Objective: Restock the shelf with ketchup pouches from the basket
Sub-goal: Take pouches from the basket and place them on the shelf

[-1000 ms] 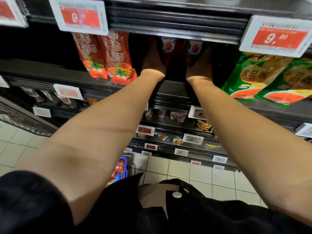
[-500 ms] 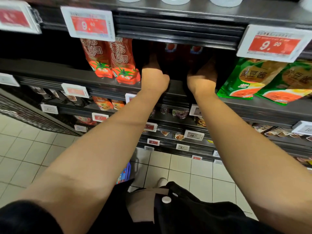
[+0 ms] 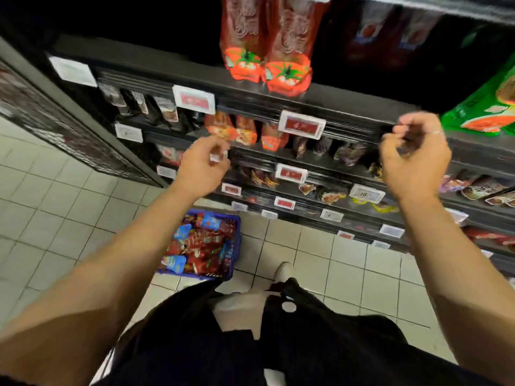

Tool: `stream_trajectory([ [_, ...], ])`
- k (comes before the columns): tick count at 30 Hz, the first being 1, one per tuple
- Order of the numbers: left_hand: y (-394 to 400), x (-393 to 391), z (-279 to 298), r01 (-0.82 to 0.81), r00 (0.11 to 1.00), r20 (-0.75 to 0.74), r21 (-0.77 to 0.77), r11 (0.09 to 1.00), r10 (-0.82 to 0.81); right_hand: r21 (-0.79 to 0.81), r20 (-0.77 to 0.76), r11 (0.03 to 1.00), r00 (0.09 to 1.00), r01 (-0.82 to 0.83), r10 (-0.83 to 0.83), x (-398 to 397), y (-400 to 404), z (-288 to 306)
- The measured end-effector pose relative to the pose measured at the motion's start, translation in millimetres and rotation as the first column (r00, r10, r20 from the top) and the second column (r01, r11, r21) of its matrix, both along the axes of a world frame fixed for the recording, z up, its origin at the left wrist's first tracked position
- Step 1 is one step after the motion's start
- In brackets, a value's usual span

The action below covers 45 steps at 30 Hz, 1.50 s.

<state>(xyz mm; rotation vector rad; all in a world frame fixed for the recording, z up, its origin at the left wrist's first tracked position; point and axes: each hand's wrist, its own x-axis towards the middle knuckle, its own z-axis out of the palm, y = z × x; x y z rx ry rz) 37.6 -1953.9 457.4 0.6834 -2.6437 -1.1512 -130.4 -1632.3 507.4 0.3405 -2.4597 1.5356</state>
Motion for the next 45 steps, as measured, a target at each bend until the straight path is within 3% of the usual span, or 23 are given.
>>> stream_trajectory([
  [3, -63, 70, -46, -0.204, 0.937, 0.311, 0.123, 0.971, 0.158, 0.072, 0.123, 0.995, 0.991, -0.063, 0.053, 54, -24, -22],
  [6, -111, 145, -89, -0.34, 0.821, 0.52, 0.113, 0.934, 0.237, 0.227, 0.303, 0.95, 0.943, -0.214, 0.139, 108, -68, -64],
  [9, -131, 204, -117, -0.356, 0.716, 0.666, 0.092, 0.93, 0.208, 0.341, 0.616, 0.859, 0.781, -0.382, 0.102, 150, -106, -110],
  [11, -137, 232, -136, -0.419, 0.655, 0.73, 0.132, 0.898, 0.198, 0.344, 0.779, 0.797, 0.625, -0.496, 0.052, 172, -130, -135],
  [14, -142, 259, -160, -0.521, 0.644, 0.733, 0.21, 0.828, 0.219, 0.282, 0.898, 0.707, 0.438, -0.649, 0.044, 188, -162, -165],
  [17, -138, 277, -183, -0.674, 0.56, 0.782, 0.237, 0.699, 0.274, 0.269, 0.928, 0.573, 0.368, -0.774, 0.061, 192, -194, -197],
  [20, -133, 289, -209, -0.744, 0.459, 0.818, 0.141, 0.653, 0.346, 0.269, 0.942, 0.478, 0.331, -0.836, 0.05, 183, -223, -239],
  [23, -124, 291, -246, -0.838, 0.387, 0.842, 0.151, 0.525, 0.375, 0.26, 0.956, 0.34, 0.29, -0.904, 0.039, 162, -245, -288],
  [25, -116, 287, -275, -0.867, 0.353, 0.858, 0.15, 0.475, 0.374, 0.262, 0.958, 0.27, 0.283, -0.927, 0.042, 142, -264, -321],
  [30, -96, 279, -362, -0.908, 0.3, 0.879, 0.143, 0.394, 0.37, 0.322, 0.929, 0.299, 0.361, -0.898, 0.083, 118, -315, -397],
  [32, -93, 275, -398, -0.921, 0.291, 0.878, 0.149, 0.361, 0.38, 0.345, 0.915, 0.257, 0.384, -0.903, 0.124, 122, -330, -428],
  [39, -108, 261, -526, -0.967, 0.242, 0.85, 0.174, 0.184, 0.468, 0.319, 0.932, 0.138, 0.337, -0.938, 0.137, 146, -343, -558],
  [41, -116, 255, -555, -0.987, 0.158, 0.832, 0.131, 0.089, 0.531, 0.349, 0.906, 0.156, 0.376, -0.924, 0.196, 149, -344, -589],
  [45, -132, 236, -590, -0.986, -0.133, 0.811, -0.05, -0.159, 0.57, 0.417, 0.884, 0.199, 0.447, -0.887, 0.138, 152, -354, -629],
])
